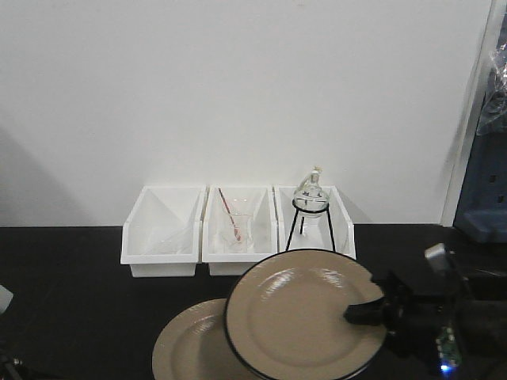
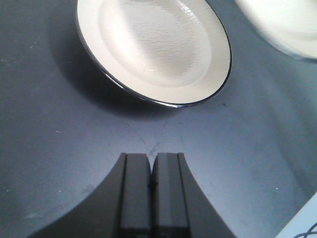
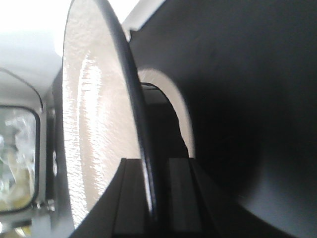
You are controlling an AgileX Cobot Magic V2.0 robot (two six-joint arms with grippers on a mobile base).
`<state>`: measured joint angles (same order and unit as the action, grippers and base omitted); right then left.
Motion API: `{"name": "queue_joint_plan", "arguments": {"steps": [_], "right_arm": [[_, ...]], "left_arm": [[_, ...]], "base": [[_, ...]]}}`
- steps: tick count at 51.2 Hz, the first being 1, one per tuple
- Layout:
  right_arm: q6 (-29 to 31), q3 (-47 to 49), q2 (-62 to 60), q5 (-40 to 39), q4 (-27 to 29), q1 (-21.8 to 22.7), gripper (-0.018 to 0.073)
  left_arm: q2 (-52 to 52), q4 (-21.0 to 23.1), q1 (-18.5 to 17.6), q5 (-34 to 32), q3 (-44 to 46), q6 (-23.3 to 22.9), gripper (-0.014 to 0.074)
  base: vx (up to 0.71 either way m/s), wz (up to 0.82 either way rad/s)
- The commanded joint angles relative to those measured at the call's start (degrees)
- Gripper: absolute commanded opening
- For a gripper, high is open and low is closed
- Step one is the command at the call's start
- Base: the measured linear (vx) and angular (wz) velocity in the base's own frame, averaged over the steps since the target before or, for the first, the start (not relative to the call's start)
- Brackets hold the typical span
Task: Arrange circular plates on left workspace
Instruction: 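Lift the plate and lower it onto the first plate, open right gripper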
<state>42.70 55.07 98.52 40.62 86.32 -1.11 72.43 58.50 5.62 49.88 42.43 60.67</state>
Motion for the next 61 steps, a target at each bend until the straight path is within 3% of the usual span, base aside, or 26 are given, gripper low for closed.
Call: {"name": "queue_joint_plan", "arguments": {"steps": [1,14,23,29,40,47,55,61], "right_arm": [[0.6,5.9,0.8,1.1,6.4,-4.3,-0.0005],[0.6,13.3,10.6,0.2,8.9,-11.0,-0.0005],[2.6,16.8,15.8,0.2,8.7,-12.8,0.0003],[5.3,17.5,17.0,0.4,9.0,-13.0,0.0059],[15.1,17.5,17.0,0.2,8.8,-13.0,0.0314],[26.3,17.5,17.0,0.3,8.6,-12.6,0.044],[38.2,17.5,15.8,-0.9,8.3,-11.4,0.0461],[43.4,17.5,14.2,-4.4,8.0,-10.8,0.0447]], "left_arm": [[-1.5,3.6,0.3,-0.1,1.4,0.0,-0.0001],[-1.5,3.6,0.3,-0.1,1.4,0.0,-0.0001],[-1.5,3.6,0.3,-0.1,1.4,0.0,-0.0001],[-1.5,3.6,0.3,0.0,1.3,0.0,-0.0001],[-1.5,3.6,0.3,0.0,1.3,0.0,-0.0001],[-1.5,3.5,0.3,0.0,1.3,0.0,-0.0001],[-1.5,3.0,0.3,-0.9,1.3,0.0,-0.0001],[-1.5,2.1,0.3,-1.9,1.3,0.0,-0.0001]], "base": [[0.0,0.0],[0.0,0.0],[0.0,0.0],[0.0,0.0],[0.0,0.0],[0.0,0.0],[0.0,0.0],[0.0,0.0]]}}
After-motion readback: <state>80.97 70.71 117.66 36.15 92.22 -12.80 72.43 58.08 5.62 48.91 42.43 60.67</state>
